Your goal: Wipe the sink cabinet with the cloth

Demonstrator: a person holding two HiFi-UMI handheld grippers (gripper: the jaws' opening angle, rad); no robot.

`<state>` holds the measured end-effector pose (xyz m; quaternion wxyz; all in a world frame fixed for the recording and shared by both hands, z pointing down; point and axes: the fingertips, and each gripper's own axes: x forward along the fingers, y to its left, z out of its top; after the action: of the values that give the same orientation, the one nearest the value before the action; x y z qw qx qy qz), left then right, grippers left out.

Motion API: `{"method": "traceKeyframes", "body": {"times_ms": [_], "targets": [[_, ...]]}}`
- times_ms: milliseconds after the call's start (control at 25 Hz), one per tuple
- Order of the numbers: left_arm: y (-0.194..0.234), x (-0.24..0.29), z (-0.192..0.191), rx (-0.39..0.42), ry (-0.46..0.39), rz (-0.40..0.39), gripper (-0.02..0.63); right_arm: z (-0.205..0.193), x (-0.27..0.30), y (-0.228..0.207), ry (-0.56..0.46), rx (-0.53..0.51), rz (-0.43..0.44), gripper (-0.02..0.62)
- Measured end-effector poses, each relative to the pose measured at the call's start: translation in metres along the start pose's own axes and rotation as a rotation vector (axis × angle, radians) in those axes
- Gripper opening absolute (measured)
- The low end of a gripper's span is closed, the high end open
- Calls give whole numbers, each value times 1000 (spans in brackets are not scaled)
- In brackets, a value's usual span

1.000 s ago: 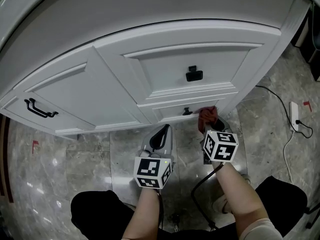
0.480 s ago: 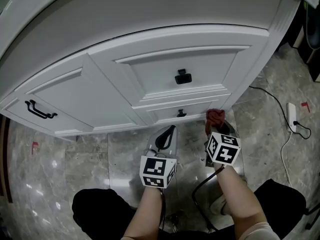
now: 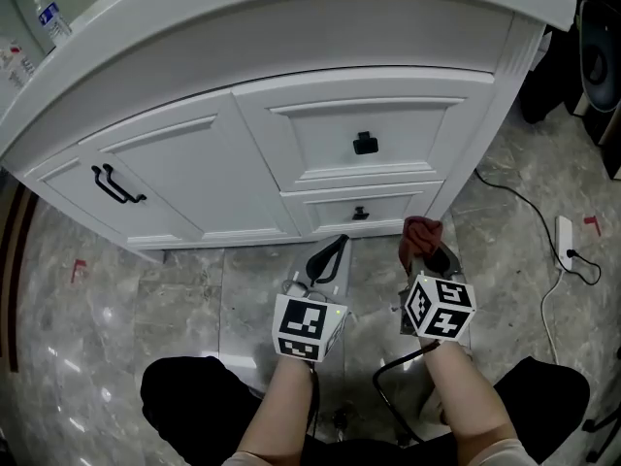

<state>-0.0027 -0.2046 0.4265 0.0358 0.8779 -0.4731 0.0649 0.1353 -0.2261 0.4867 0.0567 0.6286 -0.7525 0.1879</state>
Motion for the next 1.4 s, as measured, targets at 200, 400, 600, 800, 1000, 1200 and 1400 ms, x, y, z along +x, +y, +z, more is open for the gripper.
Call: {"method": "traceKeyframes", "body": {"times_ms": [200,400,600,800,1000,1200,1400], "targets": [[-6,-34,31,-9,-82,46,2,35,-35,34,-95,-64,80,81],[-21,-61,36,19,-61,67,2,34,-68,50,-116,-79,99,81],[-34,-95,53,-49,-131,97,0,27,-102,58,-116,-89,117,81],[-60,-125,58,-14,-136,92,2,32,-140,66,-157,-90,126,81],[-83,-160,66,-34,-189,99,1,29,-186,74,-198,-132,132,81],[-110,-193,57,-34,-190,97,0,12,-226,81,-195,-142,146,81],[-137,-226,49,-13,-185,79,1,1,-266,91,-209,-155,158,81]]}}
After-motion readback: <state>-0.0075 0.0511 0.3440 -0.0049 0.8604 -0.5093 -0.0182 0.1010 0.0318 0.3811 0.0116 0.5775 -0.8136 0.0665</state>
